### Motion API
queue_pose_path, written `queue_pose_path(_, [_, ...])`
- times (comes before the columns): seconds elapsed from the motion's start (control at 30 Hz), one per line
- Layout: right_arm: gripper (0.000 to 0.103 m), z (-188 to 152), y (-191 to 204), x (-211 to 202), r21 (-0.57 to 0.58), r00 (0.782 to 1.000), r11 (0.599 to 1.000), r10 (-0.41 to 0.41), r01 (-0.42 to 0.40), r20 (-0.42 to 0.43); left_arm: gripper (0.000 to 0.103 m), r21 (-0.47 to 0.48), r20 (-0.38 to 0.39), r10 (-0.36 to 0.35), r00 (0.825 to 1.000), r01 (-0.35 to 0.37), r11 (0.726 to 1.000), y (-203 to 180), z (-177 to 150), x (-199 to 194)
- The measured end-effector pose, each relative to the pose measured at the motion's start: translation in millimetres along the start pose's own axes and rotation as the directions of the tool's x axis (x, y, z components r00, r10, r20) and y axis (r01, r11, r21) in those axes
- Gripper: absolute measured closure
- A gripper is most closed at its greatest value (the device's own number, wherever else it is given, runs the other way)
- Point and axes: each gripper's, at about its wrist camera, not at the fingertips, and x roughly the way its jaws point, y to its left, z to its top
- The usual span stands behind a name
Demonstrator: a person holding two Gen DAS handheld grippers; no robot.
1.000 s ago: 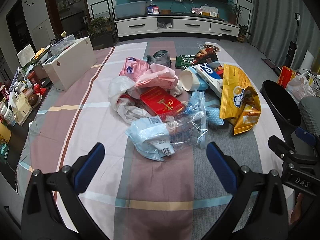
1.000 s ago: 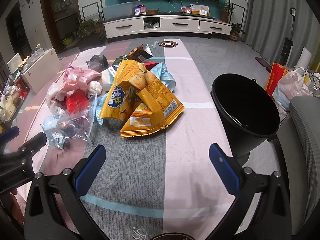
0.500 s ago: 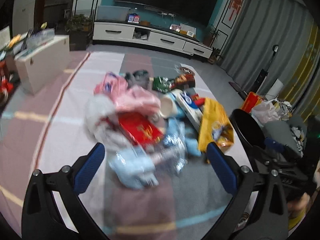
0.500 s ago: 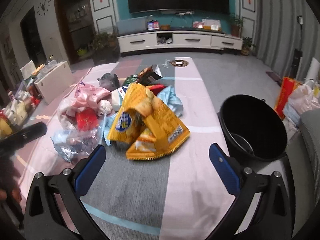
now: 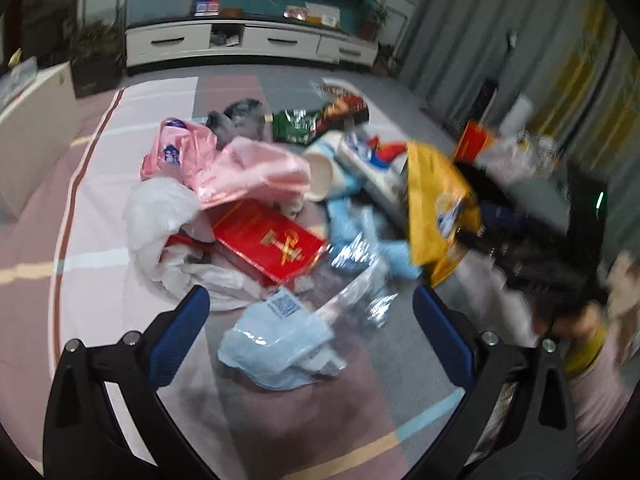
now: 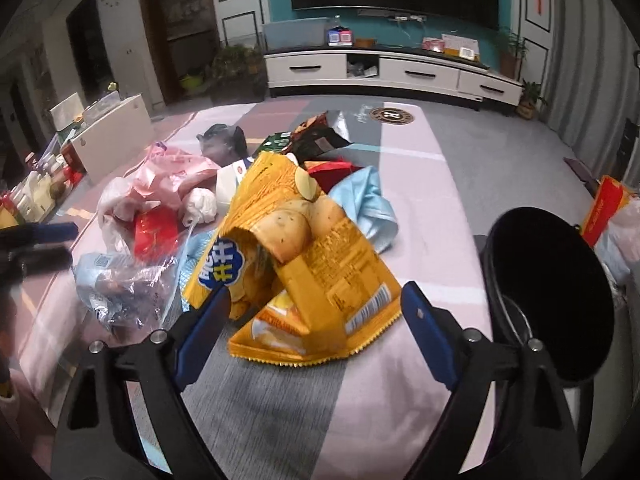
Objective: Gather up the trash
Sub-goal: 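Grasp the yellow chip bag with the right tool while the left tool grasps a clear plastic bag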
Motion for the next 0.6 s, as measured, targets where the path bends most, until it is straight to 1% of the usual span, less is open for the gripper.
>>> queue_pose_path(0.07, [0.019, 2.5, 3.1, 8.7, -0.011, 1.000, 1.000, 0.022, -0.022, -0.008, 0.003, 0.068, -0.042, 0.043, 0.998, -0.040, 0.997, -9.1, -4.1, 14.0])
queue_pose_path(0.1, [0.021, 4.6, 5.1, 13.5, -0.021, 0.999, 0.999, 0.030, -0.030, -0.013, 0.003, 0.077, -0.058, 0.041, 0.997, -0.037, 0.996, -11.3, -6.3, 18.4])
queue_pose_path(0.13, [0.025, 5.9, 6.8, 15.8, -0.026, 0.999, 0.999, 0.036, -0.036, -0.017, 0.005, 0.084, -0.076, 0.040, 0.996, -0.033, 0.996, -12.6, -7.7, 24.4])
queue_pose_path(0.17, [0.028, 6.9, 8.6, 20.4, -0.031, 0.999, 0.999, 0.041, -0.042, -0.027, 0.008, 0.090, -0.089, 0.052, 0.995, -0.044, 0.995, -13.0, -8.8, 30.2])
queue_pose_path(0.23, [0.046, 7.2, 9.6, 28.4, -0.027, 0.997, 0.999, 0.044, -0.046, -0.056, 0.025, 0.089, -0.109, 0.077, 0.991, -0.067, 0.994, -11.4, -12.0, 35.0])
queue_pose_path(0.27, [0.049, 7.2, 7.7, 29.8, -0.008, 0.996, 0.998, 0.069, -0.070, -0.061, 0.028, 0.082, -0.121, 0.079, 0.989, -0.070, 0.994, -8.6, -13.3, 37.1])
queue_pose_path(0.3, [0.058, 7.5, 5.6, 29.3, 0.010, 0.993, 0.995, 0.096, -0.095, -0.065, 0.030, 0.072, -0.122, 0.069, 0.990, -0.060, 0.996, -6.3, -14.7, 37.2])
queue_pose_path(0.33, [0.064, 7.5, 4.6, 27.5, 0.016, 0.993, 0.995, 0.102, -0.102, -0.062, 0.034, 0.062, -0.121, 0.055, 0.991, -0.048, 0.997, -5.1, -15.1, 35.8])
queue_pose_path(0.37, [0.067, 7.1, 3.3, 24.5, 0.019, 0.993, 0.995, 0.104, -0.103, -0.054, 0.037, 0.057, -0.122, 0.046, 0.991, -0.039, 0.998, -3.5, -15.2, 34.2])
queue_pose_path(0.43, [0.081, 5.3, -0.5, 20.3, 0.039, 0.992, 0.993, 0.116, -0.114, -0.053, 0.048, 0.054, -0.124, 0.034, 0.992, -0.027, 0.998, -2.1, -16.8, 31.9])
queue_pose_path(0.47, [0.083, 4.1, -1.4, 18.1, 0.044, 0.992, 0.992, 0.117, -0.115, -0.053, 0.051, 0.049, -0.125, 0.025, 0.992, -0.019, 0.999, -1.1, -18.1, 30.2])
queue_pose_path(0.53, [0.088, 2.7, -1.7, 14.0, 0.039, 0.993, 0.993, 0.112, -0.110, -0.048, 0.071, 0.034, -0.123, -0.008, 0.992, 0.012, 0.999, -0.7, -18.7, 28.3])
queue_pose_path(0.57, [0.088, 2.2, -2.3, 11.1, 0.039, 0.992, 0.993, 0.117, -0.115, -0.045, 0.074, 0.025, -0.118, -0.027, 0.993, 0.031, 0.999, -1.0, -18.7, 25.7])
queue_pose_path(0.6, [0.089, 1.9, -2.5, 8.6, 0.042, 0.991, 0.991, 0.126, -0.124, -0.040, 0.078, 0.027, -0.116, -0.026, 0.993, 0.030, 0.999, 0.8, -19.2, 23.6])
